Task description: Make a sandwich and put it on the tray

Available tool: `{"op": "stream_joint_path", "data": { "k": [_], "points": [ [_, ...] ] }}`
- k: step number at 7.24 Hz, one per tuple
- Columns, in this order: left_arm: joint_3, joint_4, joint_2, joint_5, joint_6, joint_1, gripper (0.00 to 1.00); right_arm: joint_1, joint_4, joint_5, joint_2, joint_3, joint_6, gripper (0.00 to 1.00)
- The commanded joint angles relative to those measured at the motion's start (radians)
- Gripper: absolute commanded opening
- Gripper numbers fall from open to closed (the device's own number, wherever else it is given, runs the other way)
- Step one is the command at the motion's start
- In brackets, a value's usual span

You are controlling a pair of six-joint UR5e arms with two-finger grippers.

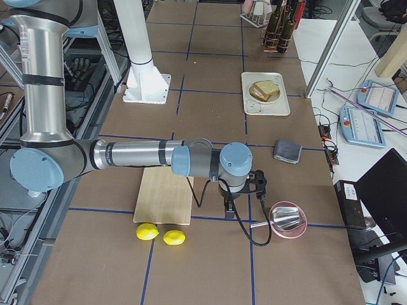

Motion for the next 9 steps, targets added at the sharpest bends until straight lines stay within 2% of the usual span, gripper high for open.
{"op": "stream_joint_path", "data": {
  "k": [1,4,7,9],
  "points": [
    [-0.001,0.0,0.0,0.0,-0.001,0.001,1.0,0.0,0.0,0.0,0.001,0.0,0.0,1.0],
    [0.001,-0.005,0.002,0.003,-0.005,0.0,1.0,0.0,0.002,-0.003,0.001,-0.001,-0.002,1.0],
    [-0.001,-0.006,-0.005,0.004,-0.181,0.0,1.0,0.0,0.0,-0.005,0.001,-0.004,-0.002,1.0],
    [0.001,-0.006,-0.003,0.006,-0.195,0.0,1.0,0.0,0.002,-0.003,0.001,-0.004,-0.002,1.0]
  ]
}}
